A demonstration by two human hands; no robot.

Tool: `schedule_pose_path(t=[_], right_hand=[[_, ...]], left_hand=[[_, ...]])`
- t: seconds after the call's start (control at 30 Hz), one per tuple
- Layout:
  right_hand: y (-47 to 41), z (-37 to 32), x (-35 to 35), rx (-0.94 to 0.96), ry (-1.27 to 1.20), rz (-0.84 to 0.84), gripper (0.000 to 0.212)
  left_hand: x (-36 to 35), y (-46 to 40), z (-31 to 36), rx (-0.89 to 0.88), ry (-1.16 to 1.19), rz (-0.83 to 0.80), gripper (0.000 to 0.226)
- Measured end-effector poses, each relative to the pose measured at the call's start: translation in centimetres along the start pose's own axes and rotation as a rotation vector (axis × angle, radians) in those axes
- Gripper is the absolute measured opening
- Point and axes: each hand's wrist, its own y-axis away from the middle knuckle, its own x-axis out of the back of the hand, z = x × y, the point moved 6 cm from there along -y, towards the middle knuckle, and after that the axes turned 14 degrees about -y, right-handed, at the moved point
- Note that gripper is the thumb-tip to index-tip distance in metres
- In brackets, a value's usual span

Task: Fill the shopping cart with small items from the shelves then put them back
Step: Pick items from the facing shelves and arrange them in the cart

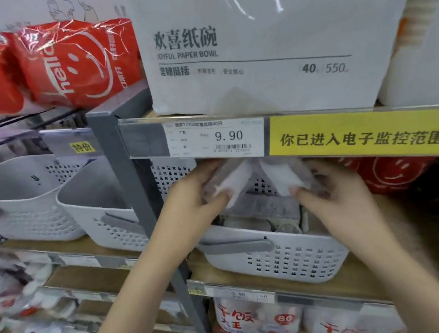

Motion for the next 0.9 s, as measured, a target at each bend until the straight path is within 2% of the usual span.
schedule_pose_path(t=[0.07, 0.13, 0.23, 0.3, 0.43, 0.57, 0.7, 0.8, 0.9], right_hand=[[1.8, -1.3, -1.0, 0.038, -0.091, -0.03, 0.026], [3.4, -2.4, -2.6, 0.053, -0.188, -0.087, 0.037], [5.3, -3.4, -6.3, 0.019, -0.296, -0.177, 0.026], [6.1, -3.7, -9.5, -0.026, -0.349, -0.236, 0.028], [7.9, -4.6, -17.3, -0.143, -0.408, -0.342, 0.037], [10.8, -6.8, -26.4, -0.171, -0.397, -0.499, 0.01], [14.3, -10.8, -36.3, -0.167, -0.51, -0.723, 0.024], [17.5, -13.3, -43.1, -0.18, -0.562, -0.906, 0.027], [20.8, -15.5, -49.2, -0.171, -0.547, -1.07, 0.024]], left_hand=[[1.6, 2.3, -0.5, -0.007, 0.047, 0.018, 0.04], [3.0, 4.6, -1.6, 0.027, 0.106, 0.02, 0.034], [5.6, 8.3, -3.6, 0.084, 0.219, 0.042, 0.03], [7.7, 10.8, -5.4, 0.16, 0.283, 0.082, 0.029], [12.7, 16.8, -10.5, 0.372, 0.372, 0.23, 0.027], [18.2, 24.2, -15.9, 0.563, 0.313, 0.374, 0.027], [23.9, 32.1, -19.7, 0.701, 0.314, 0.588, 0.03], [27.9, 38.7, -22.0, 0.814, 0.239, 0.723, 0.024], [31.2, 45.2, -23.7, 0.933, 0.158, 0.871, 0.026]])
